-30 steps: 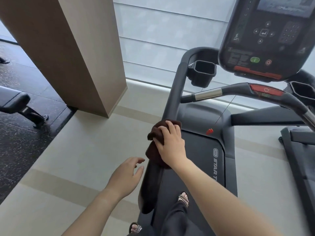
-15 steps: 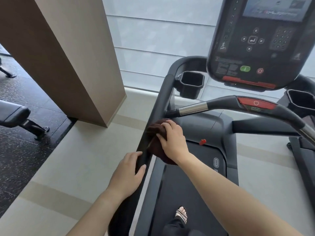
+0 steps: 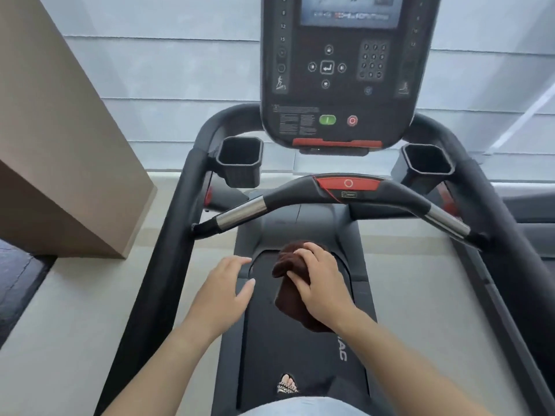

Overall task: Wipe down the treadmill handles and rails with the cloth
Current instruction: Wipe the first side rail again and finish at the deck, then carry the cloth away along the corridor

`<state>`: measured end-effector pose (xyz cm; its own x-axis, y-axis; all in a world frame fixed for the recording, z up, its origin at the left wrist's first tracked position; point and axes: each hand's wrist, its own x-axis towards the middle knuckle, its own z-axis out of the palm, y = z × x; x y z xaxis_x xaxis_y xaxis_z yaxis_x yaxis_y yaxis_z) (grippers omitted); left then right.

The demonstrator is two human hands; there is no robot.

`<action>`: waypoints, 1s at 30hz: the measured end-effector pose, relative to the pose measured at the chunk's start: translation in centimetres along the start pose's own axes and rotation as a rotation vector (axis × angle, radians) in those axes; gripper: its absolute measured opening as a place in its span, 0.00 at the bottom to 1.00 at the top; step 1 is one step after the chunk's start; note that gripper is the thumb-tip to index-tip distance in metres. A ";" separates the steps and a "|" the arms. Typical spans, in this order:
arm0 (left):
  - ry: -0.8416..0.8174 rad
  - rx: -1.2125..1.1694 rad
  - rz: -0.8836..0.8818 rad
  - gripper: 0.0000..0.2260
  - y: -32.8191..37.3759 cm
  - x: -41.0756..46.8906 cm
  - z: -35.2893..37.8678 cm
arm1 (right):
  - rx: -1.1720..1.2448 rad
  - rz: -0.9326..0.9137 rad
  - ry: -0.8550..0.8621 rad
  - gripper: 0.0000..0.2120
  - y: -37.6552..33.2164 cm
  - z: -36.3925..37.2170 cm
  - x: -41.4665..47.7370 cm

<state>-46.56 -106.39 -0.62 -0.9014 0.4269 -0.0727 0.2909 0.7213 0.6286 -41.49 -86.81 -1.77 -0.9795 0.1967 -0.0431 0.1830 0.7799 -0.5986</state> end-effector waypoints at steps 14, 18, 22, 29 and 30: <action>-0.384 0.050 0.312 0.17 4.6 -1.4 5.6 | -0.040 0.423 0.106 0.19 4.6 0.4 -12.5; -0.505 0.037 0.435 0.17 6.0 -3.8 7.2 | -0.007 0.586 0.189 0.22 4.1 1.1 -17.6; -0.599 0.019 0.531 0.17 6.8 -6.6 8.7 | 0.055 0.712 0.237 0.21 3.4 2.3 -22.3; -0.801 0.085 0.782 0.19 10.0 -12.1 12.1 | 0.061 0.902 0.375 0.21 2.0 3.7 -30.3; -0.834 0.102 0.819 0.19 10.5 -12.9 12.5 | 0.066 0.936 0.409 0.21 1.8 3.8 -31.8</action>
<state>-27.88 -97.49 -2.73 0.0455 0.9819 -0.1838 0.7451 0.0892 0.6610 -10.37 -93.93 -4.52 -0.3401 0.9075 -0.2464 0.8425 0.1777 -0.5085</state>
